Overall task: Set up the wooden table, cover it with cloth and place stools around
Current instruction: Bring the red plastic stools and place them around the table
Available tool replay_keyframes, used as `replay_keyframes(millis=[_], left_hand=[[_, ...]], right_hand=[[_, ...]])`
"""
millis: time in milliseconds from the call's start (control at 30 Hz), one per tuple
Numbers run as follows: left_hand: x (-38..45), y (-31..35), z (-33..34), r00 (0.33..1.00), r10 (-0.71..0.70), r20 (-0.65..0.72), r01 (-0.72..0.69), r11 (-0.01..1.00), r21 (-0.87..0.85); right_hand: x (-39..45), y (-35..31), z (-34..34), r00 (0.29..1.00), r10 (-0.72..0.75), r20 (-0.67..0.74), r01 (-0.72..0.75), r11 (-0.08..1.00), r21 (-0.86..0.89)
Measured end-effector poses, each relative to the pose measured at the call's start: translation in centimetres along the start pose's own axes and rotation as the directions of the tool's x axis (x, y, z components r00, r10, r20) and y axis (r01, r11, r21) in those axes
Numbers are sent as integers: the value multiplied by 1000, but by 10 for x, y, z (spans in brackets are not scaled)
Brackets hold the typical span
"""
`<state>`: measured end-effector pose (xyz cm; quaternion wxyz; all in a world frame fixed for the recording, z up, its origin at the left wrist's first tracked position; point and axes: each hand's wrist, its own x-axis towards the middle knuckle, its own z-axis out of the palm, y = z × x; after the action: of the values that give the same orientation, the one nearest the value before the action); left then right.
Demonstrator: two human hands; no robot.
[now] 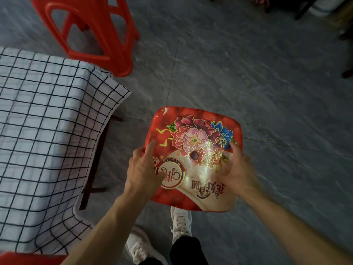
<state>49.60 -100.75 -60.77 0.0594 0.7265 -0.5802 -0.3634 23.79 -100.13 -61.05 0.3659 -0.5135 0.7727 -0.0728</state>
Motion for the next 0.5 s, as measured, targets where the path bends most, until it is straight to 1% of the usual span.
replay_keyframes(millis=[133,200,367,500], left_hand=[[-8,-1,7,1000,11,20,-11,1000,3],[-7,-1,8,1000,1,9,-1,1000,3],[0,2,4,1000,5,14,-5,1000,3],[3,9,-7,1000,-13,22,12,1000,21]], right_hand=[[5,6,-7,1000,-4,2,4,1000,-10],[1,7,-8,1000,-10,13,10,1000,-17],[-7,8,-5,999,-24,25,25,997,-69],[-7,8,-10,997,-39,64,46,993,-108]])
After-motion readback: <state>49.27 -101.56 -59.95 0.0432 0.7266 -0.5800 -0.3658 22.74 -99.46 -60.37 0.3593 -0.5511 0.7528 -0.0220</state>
